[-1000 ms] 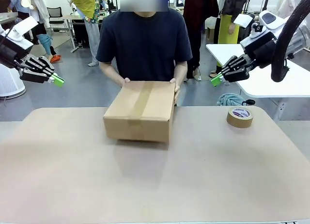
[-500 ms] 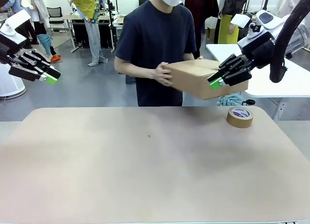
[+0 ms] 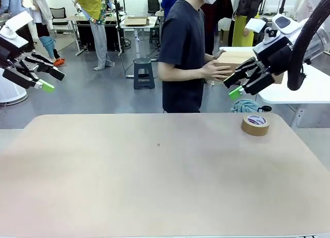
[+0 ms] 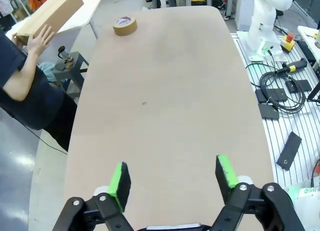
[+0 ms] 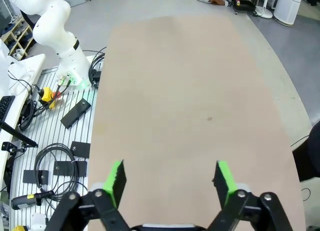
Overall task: Wrap the clocks to prevent damage.
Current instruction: After the human seals the box with tape, release both hands from the side flaps of the Package Box.
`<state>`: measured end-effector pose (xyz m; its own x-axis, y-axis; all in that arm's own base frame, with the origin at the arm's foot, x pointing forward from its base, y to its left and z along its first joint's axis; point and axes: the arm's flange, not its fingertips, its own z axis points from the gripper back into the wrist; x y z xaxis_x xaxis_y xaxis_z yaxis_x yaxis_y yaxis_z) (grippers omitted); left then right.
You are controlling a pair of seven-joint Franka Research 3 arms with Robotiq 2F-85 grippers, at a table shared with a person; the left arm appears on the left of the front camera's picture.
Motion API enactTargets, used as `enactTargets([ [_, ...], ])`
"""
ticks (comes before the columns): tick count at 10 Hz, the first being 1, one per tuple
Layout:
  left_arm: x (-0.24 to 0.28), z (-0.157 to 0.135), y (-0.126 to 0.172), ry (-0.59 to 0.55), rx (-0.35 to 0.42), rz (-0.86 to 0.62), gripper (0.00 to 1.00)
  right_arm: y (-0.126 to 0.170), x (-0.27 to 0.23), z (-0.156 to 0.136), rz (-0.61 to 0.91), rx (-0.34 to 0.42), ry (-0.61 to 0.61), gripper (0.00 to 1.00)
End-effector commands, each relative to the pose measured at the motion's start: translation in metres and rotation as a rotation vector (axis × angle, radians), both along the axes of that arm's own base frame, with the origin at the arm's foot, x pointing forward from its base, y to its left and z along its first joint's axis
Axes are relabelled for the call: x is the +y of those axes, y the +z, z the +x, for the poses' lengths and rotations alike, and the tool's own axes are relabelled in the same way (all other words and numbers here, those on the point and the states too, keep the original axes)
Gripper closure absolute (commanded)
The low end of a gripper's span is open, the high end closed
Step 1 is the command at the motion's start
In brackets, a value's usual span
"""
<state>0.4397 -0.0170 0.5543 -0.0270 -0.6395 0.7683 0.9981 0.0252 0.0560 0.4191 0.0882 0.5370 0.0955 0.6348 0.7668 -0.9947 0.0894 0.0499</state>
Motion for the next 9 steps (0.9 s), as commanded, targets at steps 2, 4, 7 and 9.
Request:
enactTargets([
  [2,0.000,-0.002,0.001,0.003,0.023,-0.006,0.04,-0.001,-0.001,-0.005,-0.028,0.037,-0.009,0.00],
  [4,0.000,-0.002,0.001,0.005,0.026,-0.001,0.00,0.001,0.000,-0.010,-0.080,0.045,0.008,0.00],
  [7,0.000,0.000,-0.001,-0.001,0.003,-0.001,0.00,-0.001,-0.001,-0.002,-0.032,0.014,0.001,0.00],
  [9,0.000,0.000,-0.001,-0.002,0.003,0.004,0.00,0.002,-0.008,-0.008,0.029,0.008,-0.070,0.00],
])
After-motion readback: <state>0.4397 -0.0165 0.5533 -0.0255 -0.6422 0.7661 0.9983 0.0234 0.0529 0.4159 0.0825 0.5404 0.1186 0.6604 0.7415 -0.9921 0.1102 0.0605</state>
